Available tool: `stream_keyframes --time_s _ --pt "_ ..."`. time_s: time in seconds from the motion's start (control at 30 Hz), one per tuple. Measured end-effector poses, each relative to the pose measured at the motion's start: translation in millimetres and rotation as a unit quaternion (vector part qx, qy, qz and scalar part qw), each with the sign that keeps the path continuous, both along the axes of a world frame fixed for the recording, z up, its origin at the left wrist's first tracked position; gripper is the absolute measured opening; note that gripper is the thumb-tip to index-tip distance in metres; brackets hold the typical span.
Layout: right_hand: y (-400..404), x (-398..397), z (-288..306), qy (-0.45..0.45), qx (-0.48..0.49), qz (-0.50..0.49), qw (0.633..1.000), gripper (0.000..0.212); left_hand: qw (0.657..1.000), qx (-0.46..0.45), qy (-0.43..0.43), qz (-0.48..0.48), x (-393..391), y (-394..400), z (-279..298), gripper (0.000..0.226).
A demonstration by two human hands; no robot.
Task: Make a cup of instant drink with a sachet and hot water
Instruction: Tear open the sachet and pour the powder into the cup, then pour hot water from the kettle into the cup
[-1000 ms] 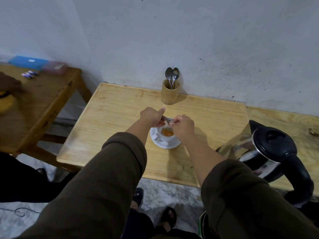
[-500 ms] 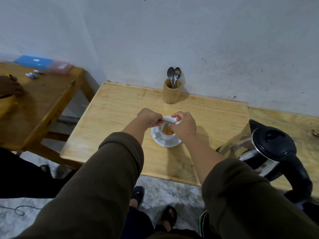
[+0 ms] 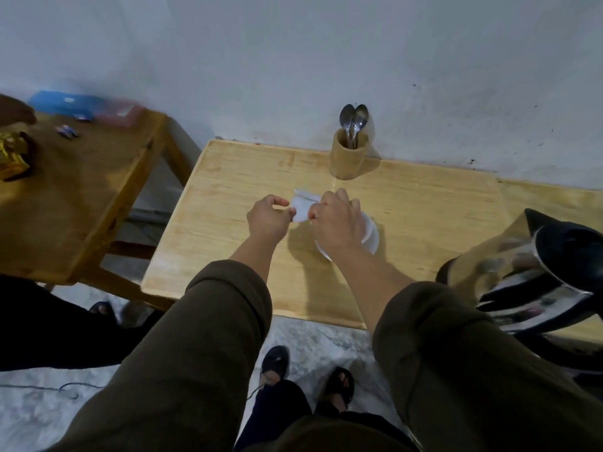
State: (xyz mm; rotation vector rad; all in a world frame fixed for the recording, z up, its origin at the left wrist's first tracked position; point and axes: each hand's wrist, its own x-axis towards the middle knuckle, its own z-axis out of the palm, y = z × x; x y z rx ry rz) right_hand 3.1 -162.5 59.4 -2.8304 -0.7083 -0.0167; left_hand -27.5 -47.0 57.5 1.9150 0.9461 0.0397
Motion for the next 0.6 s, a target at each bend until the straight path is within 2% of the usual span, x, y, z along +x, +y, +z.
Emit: stream_keyframes --time_s 0.1,0.2,0.6 --pt "21 -7 -9 -0.012 -0.120 0.038 0.992 0.028 0.999 0.017 0.035 -0.029 -8 19 -18 0.026" --pt "36 -17 -21 0.011 -0.189 0.048 0.981 0.028 0.996 0.030 0.068 -0.055 -12 38 -37 0.026" --pt "53 -30 -42 0.069 -0.280 0.002 0.957 0.030 0.978 0.053 0.116 -0.163 -12 46 -79 0.030"
